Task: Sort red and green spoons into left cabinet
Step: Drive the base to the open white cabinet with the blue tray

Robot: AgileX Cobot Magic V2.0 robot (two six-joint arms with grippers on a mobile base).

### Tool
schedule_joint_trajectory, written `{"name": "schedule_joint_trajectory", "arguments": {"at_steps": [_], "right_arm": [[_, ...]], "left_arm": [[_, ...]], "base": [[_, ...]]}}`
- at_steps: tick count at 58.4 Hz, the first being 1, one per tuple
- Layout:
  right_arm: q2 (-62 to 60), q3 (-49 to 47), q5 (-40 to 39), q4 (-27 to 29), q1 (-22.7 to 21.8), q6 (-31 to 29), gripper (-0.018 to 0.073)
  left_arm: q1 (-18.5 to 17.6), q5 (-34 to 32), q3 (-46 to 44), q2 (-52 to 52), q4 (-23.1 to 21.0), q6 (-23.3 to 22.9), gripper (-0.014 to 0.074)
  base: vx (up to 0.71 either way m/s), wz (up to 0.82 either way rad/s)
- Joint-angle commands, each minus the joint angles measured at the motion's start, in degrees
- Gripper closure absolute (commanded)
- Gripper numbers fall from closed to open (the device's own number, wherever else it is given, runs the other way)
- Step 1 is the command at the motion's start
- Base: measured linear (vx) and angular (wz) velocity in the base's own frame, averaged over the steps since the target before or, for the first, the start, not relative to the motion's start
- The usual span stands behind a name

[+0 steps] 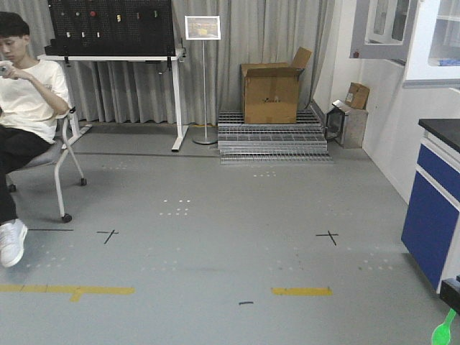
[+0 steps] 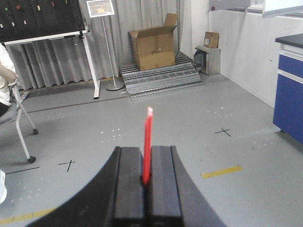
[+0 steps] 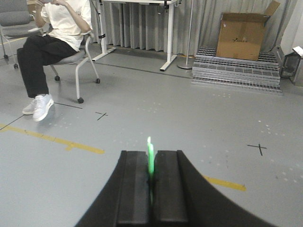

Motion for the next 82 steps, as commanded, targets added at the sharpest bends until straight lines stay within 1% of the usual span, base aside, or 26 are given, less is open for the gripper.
{"name": "schedule_joint_trajectory", "arguments": {"at_steps": [1, 45, 82], "right_arm": [[-0.24, -2.08, 1.23, -1.14, -0.26, -0.07, 0.0562], [-0.24, -2.08, 1.08, -1.14, -0.26, -0.07, 0.0562], [-0.24, -2.08, 1.08, -1.14, -0.26, -0.07, 0.0562]], "left_arm": [[-0.37, -4.10, -1.64, -0.19, -0.72, -0.34, 0.0600], [-0.37, -4.13, -1.64, -0.15, -0.72, -0.34, 0.0600], [-0.37, -4.17, -1.64, -0.25, -0.72, -0.34, 0.0600]], "base": [[0.68, -0.03], [0.69, 0.05], [0.68, -0.06]]}}
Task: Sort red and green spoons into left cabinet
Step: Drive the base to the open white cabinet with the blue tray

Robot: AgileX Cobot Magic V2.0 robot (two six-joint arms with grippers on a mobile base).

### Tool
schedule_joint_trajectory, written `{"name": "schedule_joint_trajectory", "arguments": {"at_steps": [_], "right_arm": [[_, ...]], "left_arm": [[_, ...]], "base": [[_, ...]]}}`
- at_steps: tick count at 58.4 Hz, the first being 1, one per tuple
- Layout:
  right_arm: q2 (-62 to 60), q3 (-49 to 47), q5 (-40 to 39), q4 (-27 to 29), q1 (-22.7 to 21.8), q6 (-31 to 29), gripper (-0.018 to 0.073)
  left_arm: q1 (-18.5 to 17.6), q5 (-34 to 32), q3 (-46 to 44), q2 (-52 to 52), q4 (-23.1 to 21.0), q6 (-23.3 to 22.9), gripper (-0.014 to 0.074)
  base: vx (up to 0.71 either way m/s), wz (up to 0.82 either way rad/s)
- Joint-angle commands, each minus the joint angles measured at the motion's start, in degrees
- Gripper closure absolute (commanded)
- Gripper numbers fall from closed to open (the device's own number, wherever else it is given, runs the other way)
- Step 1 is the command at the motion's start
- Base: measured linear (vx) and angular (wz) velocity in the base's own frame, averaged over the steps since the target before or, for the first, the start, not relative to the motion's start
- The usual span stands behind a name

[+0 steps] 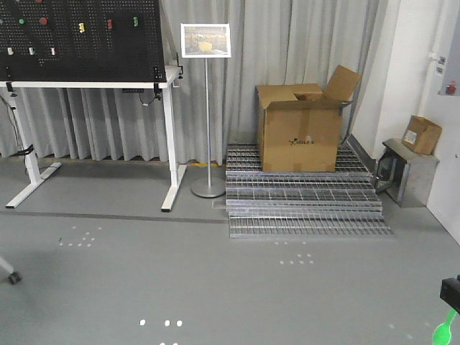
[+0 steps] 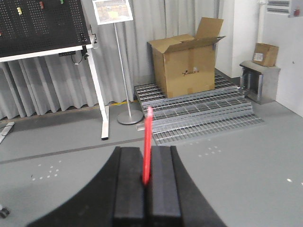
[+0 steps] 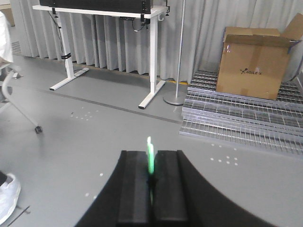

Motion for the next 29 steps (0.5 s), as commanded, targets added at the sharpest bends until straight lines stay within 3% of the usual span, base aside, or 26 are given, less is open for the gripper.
{"name": "schedule_joint_trajectory", "arguments": {"at_steps": [1, 29], "right_arm": [[-0.17, -2.08, 1.01, -1.14, -0.26, -0.07, 0.0562], [-0.17, -2.08, 1.22, -1.14, -0.26, -0.07, 0.0562]], "left_arm": [[-0.32, -4.12, -1.64, -0.25, -0.72, -0.34, 0.0600], [-0.32, -4.12, -1.64, -0.25, -0.72, -0.34, 0.0600]], "base": [[0.69, 0.02], [0.69, 0.01]]}}
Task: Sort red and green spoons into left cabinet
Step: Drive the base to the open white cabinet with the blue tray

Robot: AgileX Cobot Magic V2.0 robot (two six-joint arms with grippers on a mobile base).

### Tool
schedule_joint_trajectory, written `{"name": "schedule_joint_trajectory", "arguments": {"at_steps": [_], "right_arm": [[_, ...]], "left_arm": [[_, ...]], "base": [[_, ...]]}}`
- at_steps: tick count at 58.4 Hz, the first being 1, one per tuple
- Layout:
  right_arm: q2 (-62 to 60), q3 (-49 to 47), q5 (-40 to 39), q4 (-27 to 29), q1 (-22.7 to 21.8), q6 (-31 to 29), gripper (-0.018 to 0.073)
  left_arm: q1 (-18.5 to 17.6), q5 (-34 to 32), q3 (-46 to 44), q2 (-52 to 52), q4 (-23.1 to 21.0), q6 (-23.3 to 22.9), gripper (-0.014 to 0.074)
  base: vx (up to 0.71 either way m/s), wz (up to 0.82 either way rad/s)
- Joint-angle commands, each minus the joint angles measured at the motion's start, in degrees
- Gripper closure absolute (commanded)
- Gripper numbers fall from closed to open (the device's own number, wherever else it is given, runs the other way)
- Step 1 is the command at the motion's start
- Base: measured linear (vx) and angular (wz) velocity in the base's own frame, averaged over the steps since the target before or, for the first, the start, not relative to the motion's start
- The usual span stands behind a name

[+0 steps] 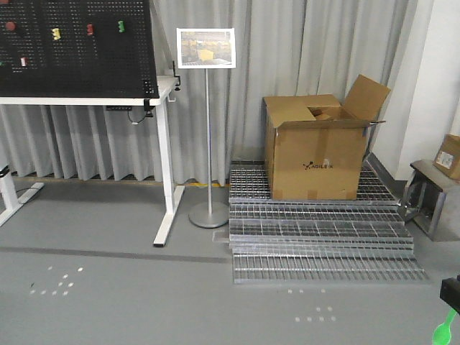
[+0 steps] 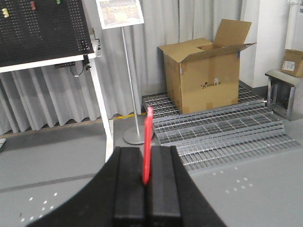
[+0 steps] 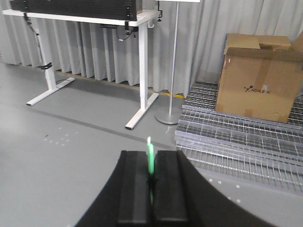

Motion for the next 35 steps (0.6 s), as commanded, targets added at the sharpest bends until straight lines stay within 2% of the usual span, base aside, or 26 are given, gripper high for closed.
{"name": "schedule_joint_trajectory", "arguments": {"at_steps": [1, 19, 35], "right_arm": [[-0.17, -2.08, 1.16, -1.14, -0.26, -0.07, 0.0562], [-0.17, -2.08, 1.16, -1.14, -0.26, -0.07, 0.0562], [-0.17, -2.08, 1.16, -1.14, -0.26, -0.07, 0.0562]], "left_arm": [[-0.32, -4.12, -1.64, -0.25, -0.72, -0.34, 0.0600], [-0.32, -4.06, -1.64, -0.25, -0.72, -0.34, 0.0600], [-0.32, -4.06, -1.64, -0.25, -0.72, -0.34, 0.0600]], "base": [[0.68, -0.06], [0.67, -0.13], [0.63, -0.31]]}}
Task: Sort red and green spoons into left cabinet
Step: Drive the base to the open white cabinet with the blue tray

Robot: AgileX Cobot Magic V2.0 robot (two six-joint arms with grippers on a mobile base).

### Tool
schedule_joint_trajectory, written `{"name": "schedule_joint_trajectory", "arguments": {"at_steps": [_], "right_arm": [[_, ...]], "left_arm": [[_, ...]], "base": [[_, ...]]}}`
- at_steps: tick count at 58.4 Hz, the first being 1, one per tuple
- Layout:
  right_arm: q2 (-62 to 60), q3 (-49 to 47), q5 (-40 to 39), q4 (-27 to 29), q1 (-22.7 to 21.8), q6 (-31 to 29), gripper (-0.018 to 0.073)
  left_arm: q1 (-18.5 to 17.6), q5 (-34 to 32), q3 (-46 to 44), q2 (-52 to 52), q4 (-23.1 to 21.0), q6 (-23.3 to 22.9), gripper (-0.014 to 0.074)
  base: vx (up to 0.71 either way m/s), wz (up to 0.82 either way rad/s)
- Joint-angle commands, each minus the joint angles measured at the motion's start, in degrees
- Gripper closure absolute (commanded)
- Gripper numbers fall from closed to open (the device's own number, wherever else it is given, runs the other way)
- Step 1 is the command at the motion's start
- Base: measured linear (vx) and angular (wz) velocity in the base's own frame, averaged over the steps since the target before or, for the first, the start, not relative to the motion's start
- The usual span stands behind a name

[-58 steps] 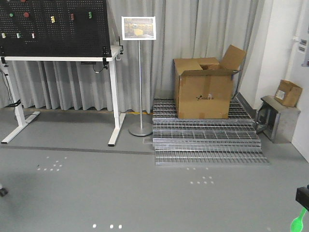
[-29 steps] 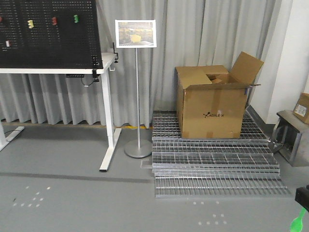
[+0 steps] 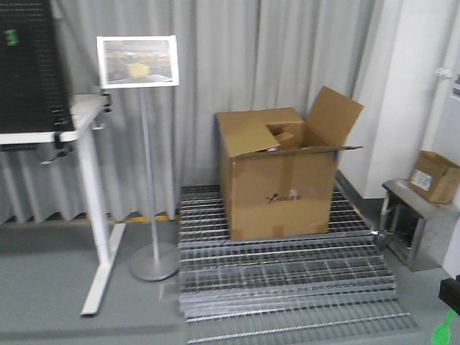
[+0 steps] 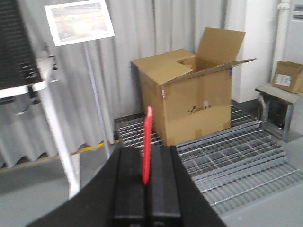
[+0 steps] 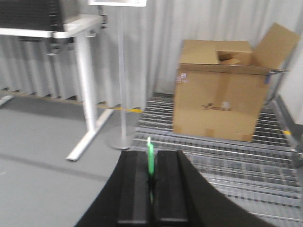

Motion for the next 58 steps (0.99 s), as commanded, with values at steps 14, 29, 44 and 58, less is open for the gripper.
{"name": "schedule_joint_trajectory", "arguments": {"at_steps": [14, 29, 44, 58], "right_arm": [[-0.17, -2.08, 1.28, -1.14, -0.26, -0.07, 0.0562], [-0.17, -2.08, 0.78, -1.08, -0.26, -0.07, 0.0562], [-0.17, -2.08, 0.84, -1.08, -0.26, -0.07, 0.0562], [-0.17, -2.08, 0.85, -1.15, -0.26, -0.07, 0.0562]], "left_arm": [[-0.32, -4.00, -1.64, -0.16, -0.72, -0.34, 0.0600], [-0.32, -4.13, -1.64, -0.16, -0.72, -0.34, 0.0600], [-0.32, -4.06, -1.64, -0.16, -0.72, -0.34, 0.0600], [-0.32, -4.18, -1.64, -0.15, -0.72, -0.34, 0.0600]], "base": [[0.57, -0.45], [0.53, -0.48], [0.45, -0.64], [0.35, -0.87]]}}
